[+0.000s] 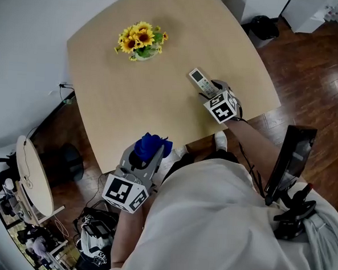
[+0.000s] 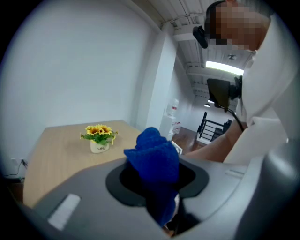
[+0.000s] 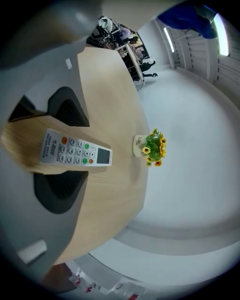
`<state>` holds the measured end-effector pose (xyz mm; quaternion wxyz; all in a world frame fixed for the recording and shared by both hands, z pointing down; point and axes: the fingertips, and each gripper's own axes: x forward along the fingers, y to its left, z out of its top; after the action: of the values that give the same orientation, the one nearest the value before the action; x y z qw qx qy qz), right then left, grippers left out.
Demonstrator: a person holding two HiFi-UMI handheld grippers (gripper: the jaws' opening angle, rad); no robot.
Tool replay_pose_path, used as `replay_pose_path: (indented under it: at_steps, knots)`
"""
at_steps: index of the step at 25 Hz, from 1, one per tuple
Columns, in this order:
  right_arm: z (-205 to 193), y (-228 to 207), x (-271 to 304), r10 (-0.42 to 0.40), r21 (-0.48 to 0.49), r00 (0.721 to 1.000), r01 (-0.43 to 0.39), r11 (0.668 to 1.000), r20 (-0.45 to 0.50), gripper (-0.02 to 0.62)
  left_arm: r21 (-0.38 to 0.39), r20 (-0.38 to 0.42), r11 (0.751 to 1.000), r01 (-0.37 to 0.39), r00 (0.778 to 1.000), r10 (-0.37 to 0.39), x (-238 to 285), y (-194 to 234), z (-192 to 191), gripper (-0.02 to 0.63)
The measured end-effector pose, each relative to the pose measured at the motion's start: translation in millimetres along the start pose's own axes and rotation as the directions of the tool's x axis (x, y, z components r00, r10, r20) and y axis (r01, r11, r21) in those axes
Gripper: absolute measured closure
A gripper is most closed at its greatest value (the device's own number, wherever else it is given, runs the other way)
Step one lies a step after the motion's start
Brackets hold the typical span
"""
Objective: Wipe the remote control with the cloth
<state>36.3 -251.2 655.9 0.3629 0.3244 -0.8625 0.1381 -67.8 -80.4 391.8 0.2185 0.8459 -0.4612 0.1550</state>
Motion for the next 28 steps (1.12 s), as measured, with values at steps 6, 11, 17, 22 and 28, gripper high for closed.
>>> replay_pose_path:
  at_steps: [6,11,17,22,28]
  knots:
    - [-13.4,-6.9,17.8,-0.050,0.003,0.998,0.051,0.999,-0.049,0.306,-0.032,0.004,0.999,-0.004,1.000,0.004,-20.8,27.1,-11.5,0.462]
    - [-18.9,0.6,11.5,0.005,0.030,0.999,-0.004,1.000,-0.037,0.374,-0.038,0.020,0.999,0.016,1.000,-0.015,-32.0,37.2,-6.8,0.462]
    - [-18.1,2.0,19.1,0.064,-0.005,0.996,-0.065,0.998,-0.065,0.377,-0.010,0.057,0.999,0.039,0.998,-0.038,-14.1,53.2,2.7,0.462]
    - [25.9,45.0,-12.7,0.176,-0.148,0.984,-0.178,0.973,-0.024,0.377,0.008,0.114,0.999,0.047,0.992,-0.048,-6.6,60.6,20.4,0.462]
    - [104.8,113.3,-70.9,0.329,-0.338,0.943,-0.297,0.893,0.041,0.377,0.095,0.196,0.983,0.157,0.965,-0.173,30.5,35.2,53.7,0.462]
